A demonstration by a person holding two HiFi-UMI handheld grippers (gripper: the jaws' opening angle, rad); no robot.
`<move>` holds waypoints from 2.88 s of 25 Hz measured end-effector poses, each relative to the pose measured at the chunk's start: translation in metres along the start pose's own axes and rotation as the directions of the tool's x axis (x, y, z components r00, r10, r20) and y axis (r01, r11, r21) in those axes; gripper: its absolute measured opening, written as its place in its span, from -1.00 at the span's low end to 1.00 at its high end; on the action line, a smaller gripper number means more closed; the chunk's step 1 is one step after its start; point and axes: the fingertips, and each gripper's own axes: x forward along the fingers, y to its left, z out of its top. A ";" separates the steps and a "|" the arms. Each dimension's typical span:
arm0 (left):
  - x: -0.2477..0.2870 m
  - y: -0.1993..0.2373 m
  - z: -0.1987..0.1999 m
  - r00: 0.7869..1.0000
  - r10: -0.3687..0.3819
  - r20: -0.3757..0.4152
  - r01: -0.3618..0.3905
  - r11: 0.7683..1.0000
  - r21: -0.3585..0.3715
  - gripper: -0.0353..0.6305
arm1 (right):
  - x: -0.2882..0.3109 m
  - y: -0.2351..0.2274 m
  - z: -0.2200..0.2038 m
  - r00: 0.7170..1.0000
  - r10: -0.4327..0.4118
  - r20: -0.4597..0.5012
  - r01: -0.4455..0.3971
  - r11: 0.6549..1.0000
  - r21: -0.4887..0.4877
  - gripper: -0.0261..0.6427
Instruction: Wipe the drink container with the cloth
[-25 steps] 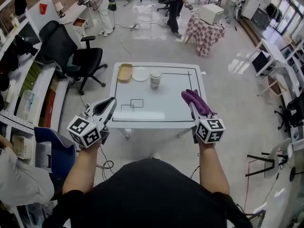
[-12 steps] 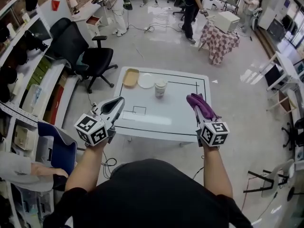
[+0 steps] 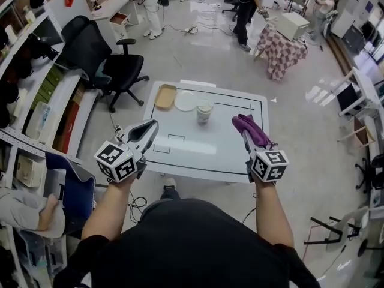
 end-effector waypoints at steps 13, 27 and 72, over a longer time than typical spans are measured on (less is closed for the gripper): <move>0.049 0.108 0.005 0.994 -0.105 -0.025 0.104 0.994 -0.029 -0.81 | 0.093 0.015 0.026 0.997 -0.075 -0.024 0.075 0.997 0.018 -0.70; 0.091 0.203 0.006 0.963 -0.262 -0.057 0.259 0.965 -0.051 -0.81 | 0.174 0.044 0.045 0.985 -0.169 -0.045 0.171 0.984 0.044 -0.70; 0.321 0.188 -0.198 0.902 -0.173 -0.396 0.232 0.967 0.104 -0.07 | 0.331 -0.087 -0.035 0.934 0.235 -0.270 -0.199 0.968 0.156 -0.70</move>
